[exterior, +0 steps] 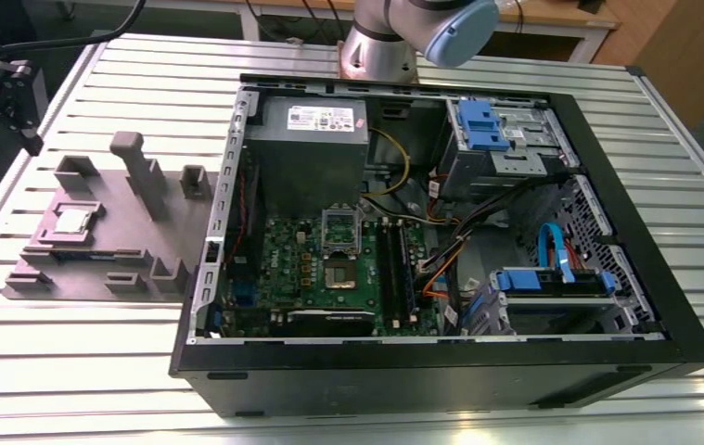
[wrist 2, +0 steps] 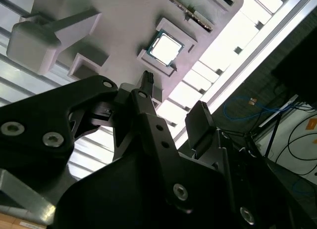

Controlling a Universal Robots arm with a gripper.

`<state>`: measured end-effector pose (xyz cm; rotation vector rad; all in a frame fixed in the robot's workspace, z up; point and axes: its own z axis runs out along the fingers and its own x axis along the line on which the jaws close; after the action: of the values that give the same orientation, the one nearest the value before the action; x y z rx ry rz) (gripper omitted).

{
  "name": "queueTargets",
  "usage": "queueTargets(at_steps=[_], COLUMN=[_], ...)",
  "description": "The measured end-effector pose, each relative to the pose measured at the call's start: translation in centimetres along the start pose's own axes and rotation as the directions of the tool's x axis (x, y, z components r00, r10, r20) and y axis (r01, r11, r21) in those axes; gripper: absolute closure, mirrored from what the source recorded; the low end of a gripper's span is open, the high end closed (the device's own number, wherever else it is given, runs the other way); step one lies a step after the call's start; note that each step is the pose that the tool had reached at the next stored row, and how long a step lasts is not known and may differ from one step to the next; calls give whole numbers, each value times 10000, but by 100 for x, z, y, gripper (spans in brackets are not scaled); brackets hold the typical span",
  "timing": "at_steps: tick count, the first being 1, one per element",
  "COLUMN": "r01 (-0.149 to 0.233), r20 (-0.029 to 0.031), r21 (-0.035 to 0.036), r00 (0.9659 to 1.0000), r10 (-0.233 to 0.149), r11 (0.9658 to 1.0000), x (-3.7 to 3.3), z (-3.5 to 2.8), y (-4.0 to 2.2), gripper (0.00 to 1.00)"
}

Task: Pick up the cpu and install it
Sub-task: 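Pick up the cpu and move it towards the insertion slot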

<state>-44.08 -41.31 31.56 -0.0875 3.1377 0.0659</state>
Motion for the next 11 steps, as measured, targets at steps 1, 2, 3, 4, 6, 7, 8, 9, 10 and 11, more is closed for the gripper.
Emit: queueTargets(at_steps=[1,2,3,4,6,7,8,9,10,11], r01=[0,0,0,0,0,0,0,0,0,0], r20=[0,1,1,1,1,2,3,3,3,3], r21=[1,0,-1,0,0,-1,-1,-1,-2,-1], r00=[10000,10000,10000,10000,10000,10000,10000,10000,10000,10000], r10=[0,0,0,0,0,0,0,0,0,0], r11=[10000,10000,10000,10000,10000,10000,10000,10000,10000,10000], x=[0,0,0,0,0,0,0,0,0,0], z=[0,1,1,1,2,3,6,9,13,18], y=[0,0,0,0,0,0,0,0,0,-1], gripper=[47,47,47,47,47,47,47,47,47,47])
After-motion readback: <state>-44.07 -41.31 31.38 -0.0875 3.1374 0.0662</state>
